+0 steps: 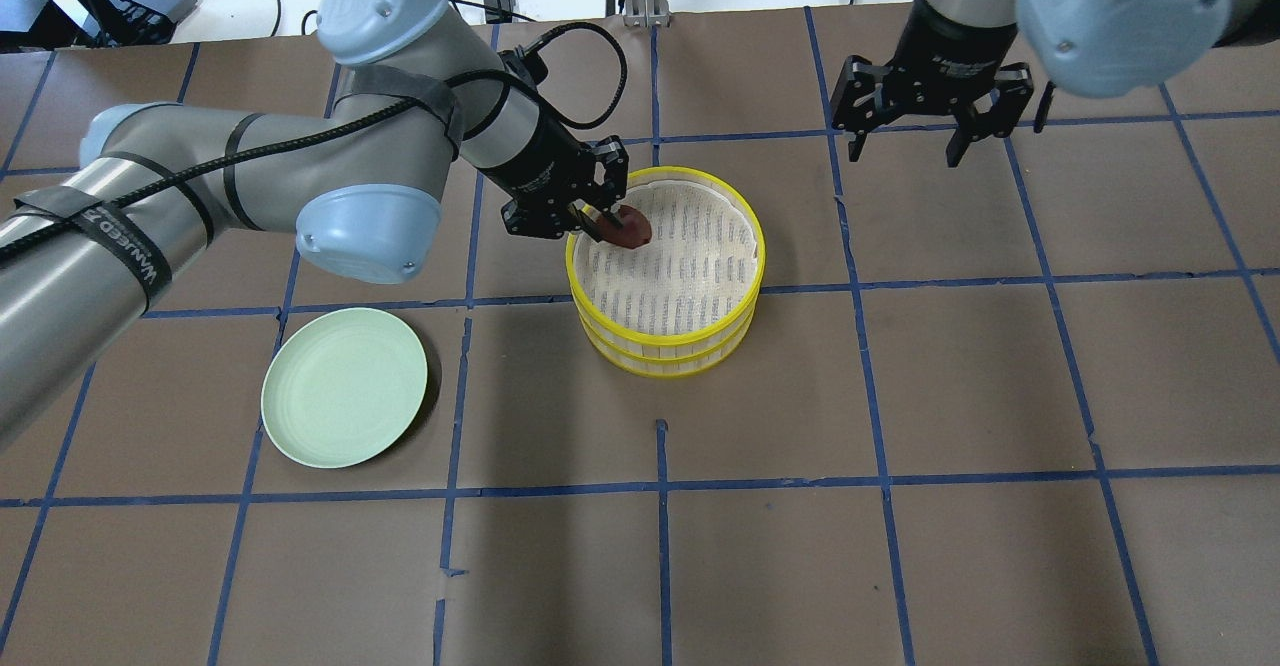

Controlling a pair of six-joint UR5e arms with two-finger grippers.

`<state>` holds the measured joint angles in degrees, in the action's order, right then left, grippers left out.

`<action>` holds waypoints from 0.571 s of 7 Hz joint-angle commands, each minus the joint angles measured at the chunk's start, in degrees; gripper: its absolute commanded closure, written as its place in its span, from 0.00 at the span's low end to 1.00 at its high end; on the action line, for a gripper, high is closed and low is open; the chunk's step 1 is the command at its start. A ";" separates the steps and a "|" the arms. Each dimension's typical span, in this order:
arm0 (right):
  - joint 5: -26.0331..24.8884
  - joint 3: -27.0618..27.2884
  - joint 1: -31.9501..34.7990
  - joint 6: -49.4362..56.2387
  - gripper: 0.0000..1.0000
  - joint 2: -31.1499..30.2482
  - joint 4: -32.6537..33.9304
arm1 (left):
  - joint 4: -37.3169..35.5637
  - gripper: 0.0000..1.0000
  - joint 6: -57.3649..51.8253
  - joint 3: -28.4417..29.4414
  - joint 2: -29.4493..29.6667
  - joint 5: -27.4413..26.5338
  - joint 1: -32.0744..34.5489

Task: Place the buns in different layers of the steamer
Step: 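Lower the red bun into the top tier and open the left gripper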

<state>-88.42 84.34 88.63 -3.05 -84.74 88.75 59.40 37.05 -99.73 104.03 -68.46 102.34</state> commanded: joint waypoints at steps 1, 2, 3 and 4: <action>-0.62 -0.84 -0.12 4.19 0.00 -5.69 -4.54 | 0.10 0.00 -10.67 0.84 -0.14 -0.96 -0.29; -0.10 -0.32 0.05 4.45 0.00 -5.27 -4.21 | 1.84 0.00 -18.34 1.20 -0.23 -6.37 -4.83; 0.26 1.25 0.14 4.46 0.00 -4.92 -3.86 | 6.55 0.00 -30.60 2.24 -1.45 -9.99 -9.31; 0.26 2.48 0.14 4.98 0.00 -4.48 -2.98 | 11.04 0.00 -39.95 4.26 -2.77 -13.59 -13.10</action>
<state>-88.31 85.34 88.71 1.45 -89.59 85.03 65.41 9.09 -97.38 102.66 -77.61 94.00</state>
